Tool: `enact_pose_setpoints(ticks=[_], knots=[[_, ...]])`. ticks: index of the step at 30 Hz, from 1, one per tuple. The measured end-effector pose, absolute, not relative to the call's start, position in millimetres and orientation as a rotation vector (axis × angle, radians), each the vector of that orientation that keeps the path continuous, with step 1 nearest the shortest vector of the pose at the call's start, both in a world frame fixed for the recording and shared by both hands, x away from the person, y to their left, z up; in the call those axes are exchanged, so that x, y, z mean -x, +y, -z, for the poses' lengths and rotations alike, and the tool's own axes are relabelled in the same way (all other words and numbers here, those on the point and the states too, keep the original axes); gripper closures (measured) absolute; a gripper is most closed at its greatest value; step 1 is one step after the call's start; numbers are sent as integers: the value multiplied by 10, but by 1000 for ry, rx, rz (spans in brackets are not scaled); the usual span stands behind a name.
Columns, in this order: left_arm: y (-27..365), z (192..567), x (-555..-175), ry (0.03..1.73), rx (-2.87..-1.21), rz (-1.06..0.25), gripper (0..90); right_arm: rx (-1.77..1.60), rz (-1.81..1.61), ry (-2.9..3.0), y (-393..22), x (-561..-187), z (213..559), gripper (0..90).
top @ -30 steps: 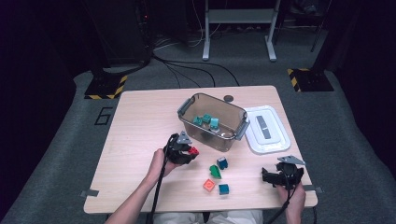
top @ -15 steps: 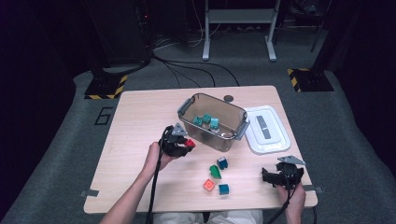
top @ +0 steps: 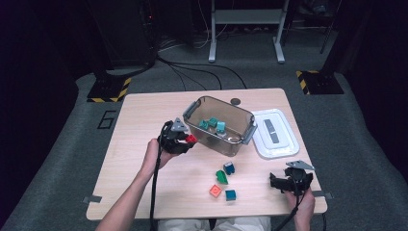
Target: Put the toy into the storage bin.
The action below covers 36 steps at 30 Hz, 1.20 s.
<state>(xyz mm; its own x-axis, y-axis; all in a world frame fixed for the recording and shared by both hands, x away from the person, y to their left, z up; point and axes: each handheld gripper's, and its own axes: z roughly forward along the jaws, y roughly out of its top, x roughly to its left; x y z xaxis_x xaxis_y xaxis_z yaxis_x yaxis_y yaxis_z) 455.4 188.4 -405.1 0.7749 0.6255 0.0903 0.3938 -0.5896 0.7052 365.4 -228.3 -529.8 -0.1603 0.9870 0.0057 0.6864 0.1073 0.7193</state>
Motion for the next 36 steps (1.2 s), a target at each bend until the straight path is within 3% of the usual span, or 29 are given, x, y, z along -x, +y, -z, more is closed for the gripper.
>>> enact_pose_setpoints(ticks=[36], knots=[[1813,3414,-4914,742,-2262,-503,587,-1625,-814,1906,-2284,-3654,5298,3]])
